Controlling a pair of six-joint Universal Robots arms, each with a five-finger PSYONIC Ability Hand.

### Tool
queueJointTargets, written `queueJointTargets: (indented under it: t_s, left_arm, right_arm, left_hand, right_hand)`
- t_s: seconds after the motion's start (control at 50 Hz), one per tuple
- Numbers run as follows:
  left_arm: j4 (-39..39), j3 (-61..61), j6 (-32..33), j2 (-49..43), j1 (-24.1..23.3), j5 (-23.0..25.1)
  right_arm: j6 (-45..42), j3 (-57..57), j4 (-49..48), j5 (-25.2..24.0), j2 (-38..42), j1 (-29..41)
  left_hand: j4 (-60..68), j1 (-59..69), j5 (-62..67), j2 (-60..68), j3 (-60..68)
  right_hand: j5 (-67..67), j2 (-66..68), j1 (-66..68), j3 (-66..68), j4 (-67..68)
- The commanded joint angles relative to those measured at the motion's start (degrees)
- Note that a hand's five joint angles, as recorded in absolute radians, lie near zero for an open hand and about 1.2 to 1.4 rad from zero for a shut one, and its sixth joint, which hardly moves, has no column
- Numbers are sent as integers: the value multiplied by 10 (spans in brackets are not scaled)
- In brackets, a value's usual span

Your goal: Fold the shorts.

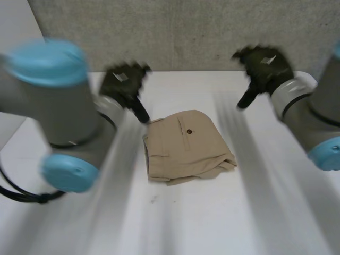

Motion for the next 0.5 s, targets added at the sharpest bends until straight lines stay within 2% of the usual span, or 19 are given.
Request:
queueJointTargets:
  t_s: [0.02,0.12,0.26,0.4,0.5]
  left_arm:
    - [-34,-39,-31,150,65,-1]
    - [-102,-88,-66,221,83,13]
    - [-111,-160,-77,276,86,56]
    - [-94,-172,-80,280,87,58]
    - [-80,-164,-78,270,89,58]
  right_arm:
    - [39,73,-49,100,-154,-21]
    - [33,94,41,94,-193,-31]
    - [34,109,132,80,-204,-32]
    - [34,118,134,71,-222,-31]
    - [34,118,133,42,-224,-31]
  left_hand:
    - [-10,2,-19,-7,-13]
    - [-18,-6,-28,-15,-22]
    - [-18,-6,-28,-15,-22]
    - [-18,-6,-28,-15,-22]
    - [-18,-6,-28,-15,-22]
  right_hand:
    - [-35,-18,5,-13,-31]
    - [-35,-18,5,-13,-31]
    - [-35,-18,5,-13,-31]
    - [-35,-18,5,-13,-31]
    - [-35,-18,5,-13,-31]
